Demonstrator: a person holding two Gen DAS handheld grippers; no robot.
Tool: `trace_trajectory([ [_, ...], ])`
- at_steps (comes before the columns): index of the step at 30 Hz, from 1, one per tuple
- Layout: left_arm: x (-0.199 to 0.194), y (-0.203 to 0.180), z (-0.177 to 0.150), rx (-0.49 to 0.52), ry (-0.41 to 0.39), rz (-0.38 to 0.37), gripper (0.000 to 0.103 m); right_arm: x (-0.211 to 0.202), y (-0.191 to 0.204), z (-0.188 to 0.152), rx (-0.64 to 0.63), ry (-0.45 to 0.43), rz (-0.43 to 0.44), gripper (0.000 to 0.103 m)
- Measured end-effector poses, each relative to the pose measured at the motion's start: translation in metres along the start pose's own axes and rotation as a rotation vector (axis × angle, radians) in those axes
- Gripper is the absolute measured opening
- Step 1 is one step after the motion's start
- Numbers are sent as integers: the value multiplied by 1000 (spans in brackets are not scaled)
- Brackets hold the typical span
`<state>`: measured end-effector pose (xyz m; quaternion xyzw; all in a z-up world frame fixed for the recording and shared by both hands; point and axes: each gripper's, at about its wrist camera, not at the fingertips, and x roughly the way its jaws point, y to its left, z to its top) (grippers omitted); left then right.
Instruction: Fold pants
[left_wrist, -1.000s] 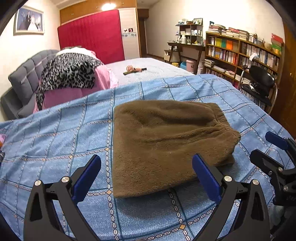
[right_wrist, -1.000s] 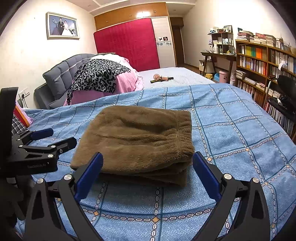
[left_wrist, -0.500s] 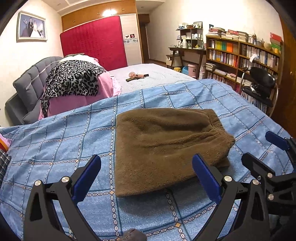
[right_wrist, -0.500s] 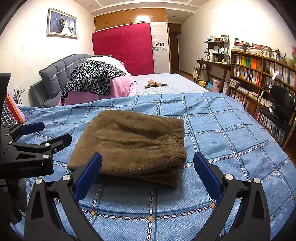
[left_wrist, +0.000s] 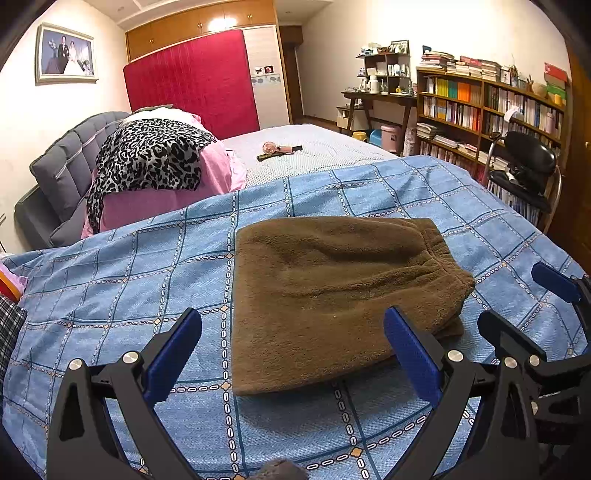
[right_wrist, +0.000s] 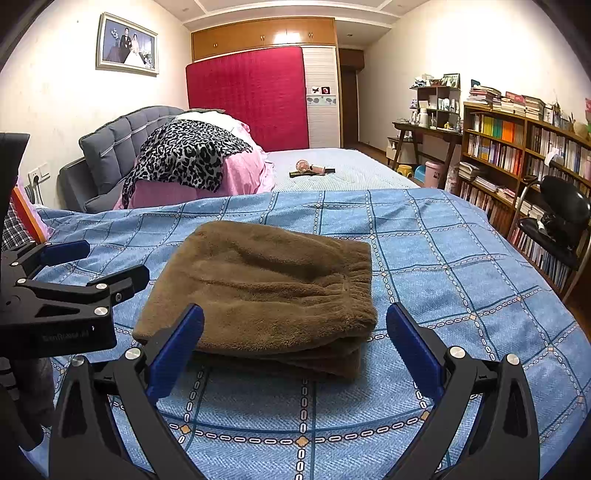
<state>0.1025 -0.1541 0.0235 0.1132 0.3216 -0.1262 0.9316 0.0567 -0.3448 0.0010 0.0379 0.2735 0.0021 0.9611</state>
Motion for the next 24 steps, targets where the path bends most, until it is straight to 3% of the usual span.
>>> trace_trajectory([
  [15, 4, -4, 2, 22, -16, -17, 98, 10, -5, -2, 17, 18, -7, 100],
  [24, 16, 8, -1, -34, 54, -22, 98, 20, -12, -11, 49, 64, -18, 100],
])
